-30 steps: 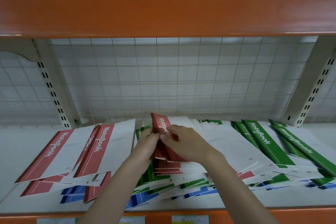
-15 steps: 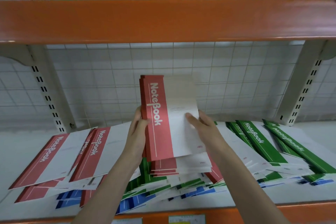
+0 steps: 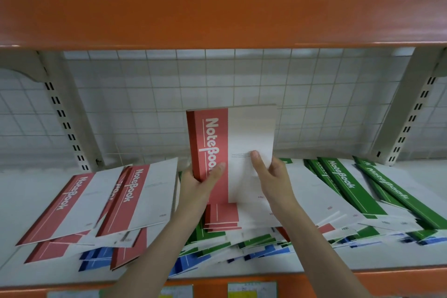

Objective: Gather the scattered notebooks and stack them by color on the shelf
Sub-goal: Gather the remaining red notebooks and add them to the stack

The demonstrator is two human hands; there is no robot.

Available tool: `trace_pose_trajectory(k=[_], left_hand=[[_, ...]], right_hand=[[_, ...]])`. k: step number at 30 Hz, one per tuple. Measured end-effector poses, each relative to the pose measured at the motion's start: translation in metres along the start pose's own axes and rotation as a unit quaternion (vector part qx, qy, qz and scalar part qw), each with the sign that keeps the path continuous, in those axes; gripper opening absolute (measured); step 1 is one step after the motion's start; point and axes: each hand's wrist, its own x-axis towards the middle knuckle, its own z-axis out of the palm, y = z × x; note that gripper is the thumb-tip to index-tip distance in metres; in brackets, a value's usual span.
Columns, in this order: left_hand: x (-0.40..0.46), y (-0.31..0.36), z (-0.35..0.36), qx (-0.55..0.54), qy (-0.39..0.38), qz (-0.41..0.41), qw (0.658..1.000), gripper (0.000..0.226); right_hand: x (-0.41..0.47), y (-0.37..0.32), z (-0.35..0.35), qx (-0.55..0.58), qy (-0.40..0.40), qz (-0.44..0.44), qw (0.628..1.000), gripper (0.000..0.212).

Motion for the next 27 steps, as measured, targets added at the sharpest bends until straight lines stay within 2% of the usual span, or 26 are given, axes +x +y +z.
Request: trace_pose_trajectory(k=[2, 3, 7, 9, 11, 13, 14, 16, 19, 23, 27], left_hand=[[-0.003, -0.003, -0.002, 0.005, -0.022, 0.005, 1.000, 0.032], [-0.003, -0.002, -0.002, 0.011, -0.027, 0.006, 1.000, 0.032], [0.004, -0.001, 0.001, 0.019, -0.023, 0.003, 1.000, 0.029], [0.009, 0.003, 0.005, 0.060, -0.037, 0.009, 0.997, 0.027], [0.013, 0.005, 0.012, 0.114, -0.061, 0.040, 0.991, 0.019], [0.016, 0.006, 0.024, 0.166, -0.068, 0.066, 0.982, 0.009], [0.016, 0.005, 0.032, 0.187, -0.073, 0.068, 0.977, 0.016], [0.016, 0.002, 0.052, 0.213, -0.100, 0.030, 0.971, 0.031], [0.013, -0.003, 0.091, 0.207, -0.165, -0.045, 0.963, 0.034], [-0.004, -0.003, 0.159, 0.172, -0.258, -0.066, 0.949, 0.036], [-0.033, -0.004, 0.233, 0.140, -0.326, -0.100, 0.930, 0.035]], right_hand=[[-0.004, 0.004, -0.002, -0.043, -0.022, -0.015, 0.999, 0.043], [-0.005, 0.005, -0.002, -0.058, -0.022, -0.014, 0.998, 0.038], [-0.006, 0.000, -0.005, -0.128, 0.013, -0.041, 0.991, 0.039], [-0.008, -0.005, -0.008, -0.128, 0.037, -0.058, 0.989, 0.035], [-0.008, -0.009, -0.015, -0.125, 0.061, -0.028, 0.990, 0.045], [-0.008, -0.008, -0.028, -0.132, 0.076, 0.016, 0.988, 0.032], [-0.008, -0.007, -0.037, -0.150, 0.079, 0.034, 0.985, 0.026], [-0.007, -0.006, -0.060, -0.199, 0.081, 0.077, 0.973, 0.025], [-0.015, -0.009, -0.101, -0.229, 0.101, 0.137, 0.958, 0.032], [-0.039, -0.017, -0.164, -0.240, 0.184, 0.181, 0.936, 0.035], [-0.070, -0.029, -0.232, -0.287, 0.274, 0.206, 0.895, 0.038]])
